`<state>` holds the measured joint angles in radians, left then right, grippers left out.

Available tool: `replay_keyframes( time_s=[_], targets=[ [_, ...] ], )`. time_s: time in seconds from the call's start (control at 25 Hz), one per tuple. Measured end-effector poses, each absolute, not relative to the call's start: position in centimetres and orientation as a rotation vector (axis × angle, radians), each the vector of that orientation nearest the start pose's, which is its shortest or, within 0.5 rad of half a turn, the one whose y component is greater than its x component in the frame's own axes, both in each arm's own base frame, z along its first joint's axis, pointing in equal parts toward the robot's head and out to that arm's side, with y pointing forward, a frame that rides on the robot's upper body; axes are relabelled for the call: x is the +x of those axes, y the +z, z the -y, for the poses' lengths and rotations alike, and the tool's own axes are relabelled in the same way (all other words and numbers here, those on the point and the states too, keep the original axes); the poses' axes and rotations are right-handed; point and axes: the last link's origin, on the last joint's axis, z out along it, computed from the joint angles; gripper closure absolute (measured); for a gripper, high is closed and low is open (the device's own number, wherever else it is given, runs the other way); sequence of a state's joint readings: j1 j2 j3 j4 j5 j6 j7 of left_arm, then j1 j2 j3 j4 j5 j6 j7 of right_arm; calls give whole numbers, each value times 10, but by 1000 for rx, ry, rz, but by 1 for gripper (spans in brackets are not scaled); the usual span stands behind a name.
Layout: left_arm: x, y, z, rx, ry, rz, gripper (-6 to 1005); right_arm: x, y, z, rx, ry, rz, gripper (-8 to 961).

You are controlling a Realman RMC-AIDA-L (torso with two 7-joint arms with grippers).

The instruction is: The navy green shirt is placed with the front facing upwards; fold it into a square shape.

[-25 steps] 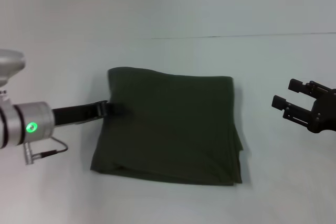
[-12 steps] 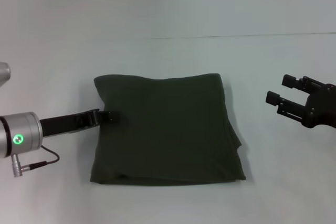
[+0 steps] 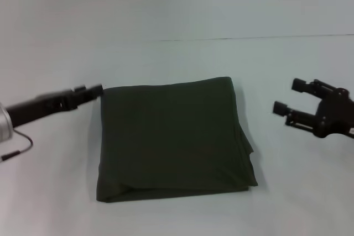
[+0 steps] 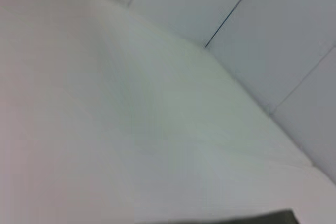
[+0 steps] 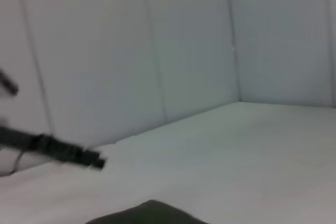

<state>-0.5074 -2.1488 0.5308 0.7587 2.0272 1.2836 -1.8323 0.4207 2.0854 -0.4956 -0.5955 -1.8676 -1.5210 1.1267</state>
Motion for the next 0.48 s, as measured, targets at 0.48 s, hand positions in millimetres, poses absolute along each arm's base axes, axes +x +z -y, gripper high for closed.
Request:
replay_keyframes(
  time_s=[0.48],
  targets=[
    [-251, 42, -327, -2680, -856, 620, 146, 261, -32, -298, -2767, 793, -170, 19]
  ],
)
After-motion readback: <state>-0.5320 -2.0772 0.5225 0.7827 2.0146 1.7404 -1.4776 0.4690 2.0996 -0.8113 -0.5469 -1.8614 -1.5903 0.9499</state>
